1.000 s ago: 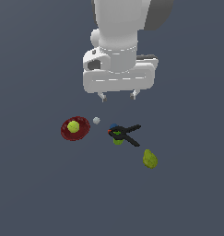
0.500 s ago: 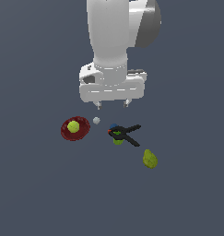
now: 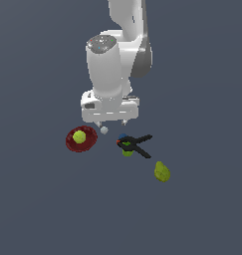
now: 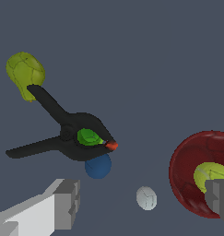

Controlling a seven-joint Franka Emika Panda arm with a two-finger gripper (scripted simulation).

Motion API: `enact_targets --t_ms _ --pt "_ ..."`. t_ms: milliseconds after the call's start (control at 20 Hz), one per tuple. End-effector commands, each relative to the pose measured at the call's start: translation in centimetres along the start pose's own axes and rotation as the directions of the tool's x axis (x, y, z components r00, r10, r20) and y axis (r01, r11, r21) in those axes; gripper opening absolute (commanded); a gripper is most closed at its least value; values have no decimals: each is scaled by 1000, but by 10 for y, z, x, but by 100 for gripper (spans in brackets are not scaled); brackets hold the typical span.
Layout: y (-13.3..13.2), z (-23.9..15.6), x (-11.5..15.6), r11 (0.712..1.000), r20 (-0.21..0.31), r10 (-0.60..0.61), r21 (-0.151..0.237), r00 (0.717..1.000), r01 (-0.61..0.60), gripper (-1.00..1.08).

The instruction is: Pick up a designated object from a clutter of objects.

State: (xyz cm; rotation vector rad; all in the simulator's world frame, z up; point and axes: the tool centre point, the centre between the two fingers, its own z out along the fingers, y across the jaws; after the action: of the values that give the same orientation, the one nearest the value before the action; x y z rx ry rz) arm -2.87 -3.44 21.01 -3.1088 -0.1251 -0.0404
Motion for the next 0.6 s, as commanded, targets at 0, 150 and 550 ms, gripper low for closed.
enact_targets --t_ms 0,150,550 --pt "10 23 -13 1000 3 -7 -4 1000 7 100" --pt "21 48 -31 1000 7 -16 -9 1000 16 100" --pt "42 103 -82 999 19 -39 -20 999 40 100"
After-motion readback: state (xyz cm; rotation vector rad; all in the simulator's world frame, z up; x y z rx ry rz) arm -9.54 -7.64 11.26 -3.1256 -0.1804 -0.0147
